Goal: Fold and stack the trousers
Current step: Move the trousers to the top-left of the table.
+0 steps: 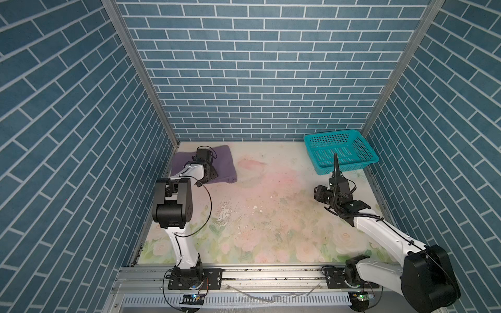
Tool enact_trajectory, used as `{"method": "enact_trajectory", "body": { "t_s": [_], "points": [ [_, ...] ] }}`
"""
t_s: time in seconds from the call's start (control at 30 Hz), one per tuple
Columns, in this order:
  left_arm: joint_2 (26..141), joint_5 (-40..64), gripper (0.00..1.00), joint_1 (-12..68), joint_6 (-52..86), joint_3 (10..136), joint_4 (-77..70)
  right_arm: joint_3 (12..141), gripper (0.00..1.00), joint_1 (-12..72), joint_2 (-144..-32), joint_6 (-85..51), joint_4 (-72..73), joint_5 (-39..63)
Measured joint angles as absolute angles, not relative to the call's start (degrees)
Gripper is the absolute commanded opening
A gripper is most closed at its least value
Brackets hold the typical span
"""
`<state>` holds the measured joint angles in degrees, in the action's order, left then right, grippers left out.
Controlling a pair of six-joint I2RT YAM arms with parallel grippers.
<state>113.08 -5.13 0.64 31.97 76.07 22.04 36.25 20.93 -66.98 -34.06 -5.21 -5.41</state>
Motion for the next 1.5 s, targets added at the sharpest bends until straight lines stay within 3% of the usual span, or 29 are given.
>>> {"method": "enact_trajectory", "body": {
  "t_s": [0.57, 0.83, 1.03, 1.07, 1.1, 1.5],
  "points": [
    [127.3, -1.4, 0.66, -3.2, 32.3, 96.3, 25.7, 39.7, 0.53, 20.9, -78.9, -34.1, -5.1, -5.3],
    [127.3, 0.7, 0.69, -3.5, 30.6, 96.8, 26.1, 40.8, 0.53, 20.9, -79.3, -34.1, -5.2, -4.9],
    [114.6, 2.0, 0.75, -3.4, 29.9, 85.3, 25.5, 40.8, 0.52, 20.8, -74.2, -34.0, -6.9, -4.7],
    [111.6, 2.0, 0.81, -3.4, 29.9, 84.0, 25.6, 40.8, 0.53, 20.8, -72.4, -34.0, -7.6, -4.7],
    [108.8, 1.8, 0.99, -3.4, 29.8, 82.9, 25.4, 40.8, 0.52, 20.8, -71.0, -33.7, -8.2, -4.7],
    [71.8, -0.4, 0.99, -1.8, 29.2, 64.9, 23.5, 40.8, 0.61, 20.8, -50.2, -29.5, -15.7, -9.2]
  ]
}}
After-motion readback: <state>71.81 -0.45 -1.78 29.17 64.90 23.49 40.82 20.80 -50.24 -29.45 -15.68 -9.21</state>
